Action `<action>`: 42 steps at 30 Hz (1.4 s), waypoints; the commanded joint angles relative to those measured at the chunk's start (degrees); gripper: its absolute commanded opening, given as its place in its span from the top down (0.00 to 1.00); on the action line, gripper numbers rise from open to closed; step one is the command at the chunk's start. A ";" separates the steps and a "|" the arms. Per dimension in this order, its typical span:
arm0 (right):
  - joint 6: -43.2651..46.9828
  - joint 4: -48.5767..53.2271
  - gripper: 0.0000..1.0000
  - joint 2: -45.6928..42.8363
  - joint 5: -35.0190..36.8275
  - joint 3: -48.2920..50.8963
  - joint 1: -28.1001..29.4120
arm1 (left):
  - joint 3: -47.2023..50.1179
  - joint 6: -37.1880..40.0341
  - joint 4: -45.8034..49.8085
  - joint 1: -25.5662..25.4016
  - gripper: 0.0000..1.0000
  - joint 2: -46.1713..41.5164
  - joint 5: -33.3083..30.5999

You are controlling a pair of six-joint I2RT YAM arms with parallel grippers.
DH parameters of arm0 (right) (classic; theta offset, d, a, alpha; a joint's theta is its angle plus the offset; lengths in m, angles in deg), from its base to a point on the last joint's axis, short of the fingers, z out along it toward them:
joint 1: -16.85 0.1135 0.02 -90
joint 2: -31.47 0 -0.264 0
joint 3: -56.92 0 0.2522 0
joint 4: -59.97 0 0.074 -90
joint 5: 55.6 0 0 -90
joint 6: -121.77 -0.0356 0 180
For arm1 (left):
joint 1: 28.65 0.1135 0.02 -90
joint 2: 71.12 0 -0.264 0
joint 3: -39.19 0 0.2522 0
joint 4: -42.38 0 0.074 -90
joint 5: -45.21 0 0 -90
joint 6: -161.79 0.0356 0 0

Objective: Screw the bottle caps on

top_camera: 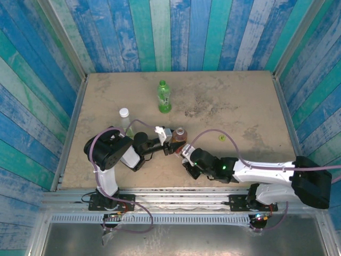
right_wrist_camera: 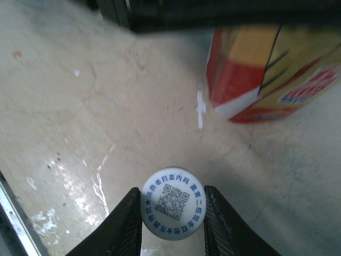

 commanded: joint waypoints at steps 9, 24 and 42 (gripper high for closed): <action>5.18 13.25 0.71 -5.57 2.37 -11.30 -2.58 | 0.49 0.15 -1.61 -0.02 0.46 0.77 0.71; 12.98 13.42 0.71 0.38 -2.80 -22.77 -10.93 | 0.67 1.48 -0.95 -0.02 0.46 1.26 0.70; 12.62 19.25 0.71 7.98 -4.15 -29.08 -14.10 | 0.36 2.79 -0.43 0.02 0.46 2.80 0.97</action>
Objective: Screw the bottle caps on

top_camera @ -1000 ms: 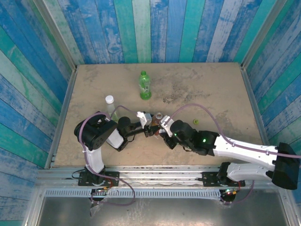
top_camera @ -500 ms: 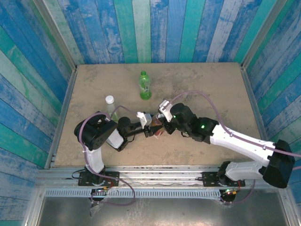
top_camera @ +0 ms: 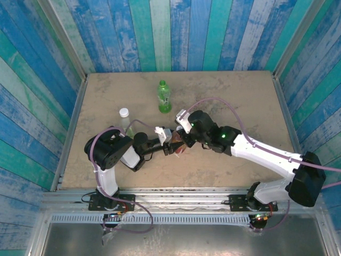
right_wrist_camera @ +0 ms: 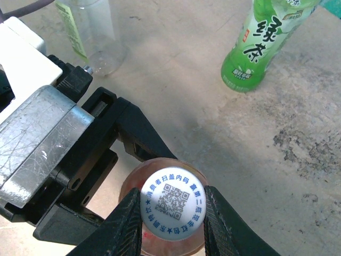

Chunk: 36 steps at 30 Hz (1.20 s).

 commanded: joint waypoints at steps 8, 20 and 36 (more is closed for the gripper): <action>-4.32 10.56 0.70 3.52 0.70 -4.10 -1.46 | 0.42 1.60 -0.15 -0.06 0.46 2.20 0.80; -7.01 10.72 0.68 4.10 -0.54 -4.87 -1.48 | 0.30 1.42 -0.23 -0.06 0.46 2.48 0.94; -5.50 7.50 0.41 -0.23 -2.10 -3.70 -1.51 | 0.21 1.28 -0.12 -0.05 0.45 2.34 0.88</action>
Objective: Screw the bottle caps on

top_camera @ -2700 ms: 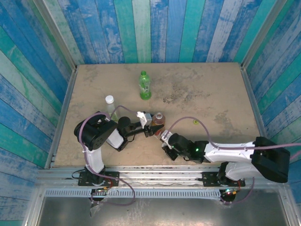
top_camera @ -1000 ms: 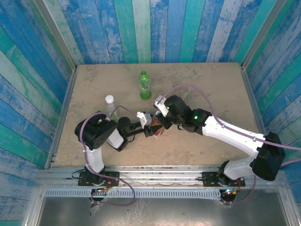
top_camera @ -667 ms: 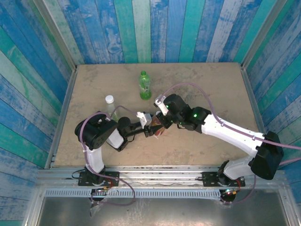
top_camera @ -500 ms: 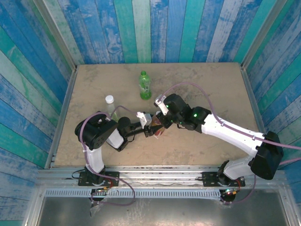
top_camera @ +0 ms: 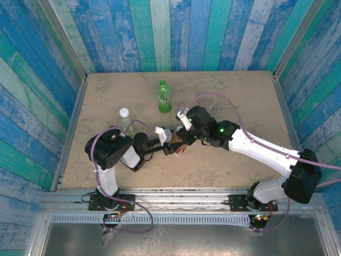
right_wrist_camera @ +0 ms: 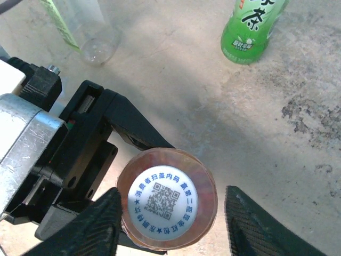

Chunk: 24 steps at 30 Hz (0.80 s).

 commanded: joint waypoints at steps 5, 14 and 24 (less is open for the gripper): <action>0.40 -3.18 0.45 -5.51 -1.00 2.15 -0.20 | 0.27 1.07 0.82 -0.07 0.46 1.82 0.79; -0.06 -3.48 0.78 -2.71 -1.94 0.32 -1.01 | 0.58 1.02 0.39 -0.06 0.45 2.01 0.77; 1.57 1.75 0.83 0.48 -3.53 -0.95 -1.78 | 0.61 1.22 0.69 -0.06 0.45 1.69 0.87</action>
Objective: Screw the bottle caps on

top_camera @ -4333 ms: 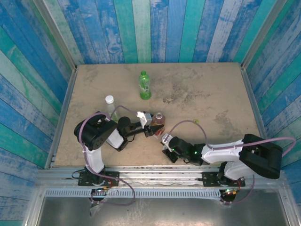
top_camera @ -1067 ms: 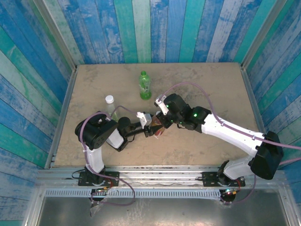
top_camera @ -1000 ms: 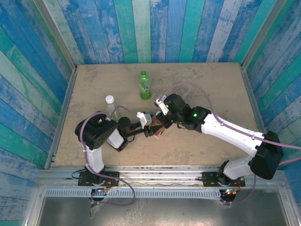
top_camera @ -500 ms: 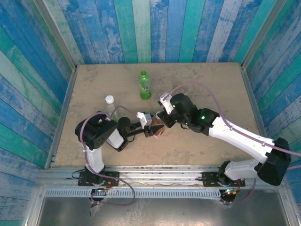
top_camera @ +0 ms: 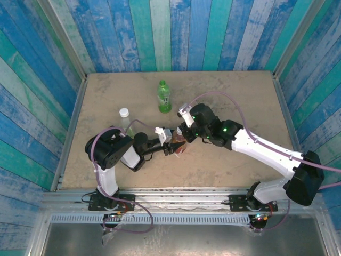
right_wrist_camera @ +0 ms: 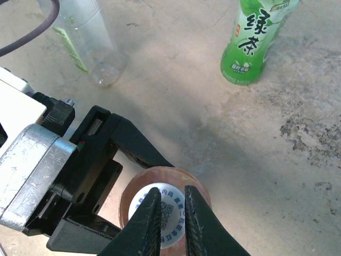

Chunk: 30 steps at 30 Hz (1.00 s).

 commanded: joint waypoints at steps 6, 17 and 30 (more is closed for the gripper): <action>2.36 7.89 0.82 2.05 -2.04 -0.22 -0.23 | 0.61 0.92 0.87 -0.06 0.45 1.44 0.83; 1.47 10.48 0.83 4.04 -1.70 4.00 -0.19 | 0.81 0.93 0.24 -0.07 0.46 1.45 1.08; 1.66 11.75 0.81 1.46 -3.73 -1.45 -0.26 | 1.40 2.06 2.18 -0.06 0.46 0.07 2.05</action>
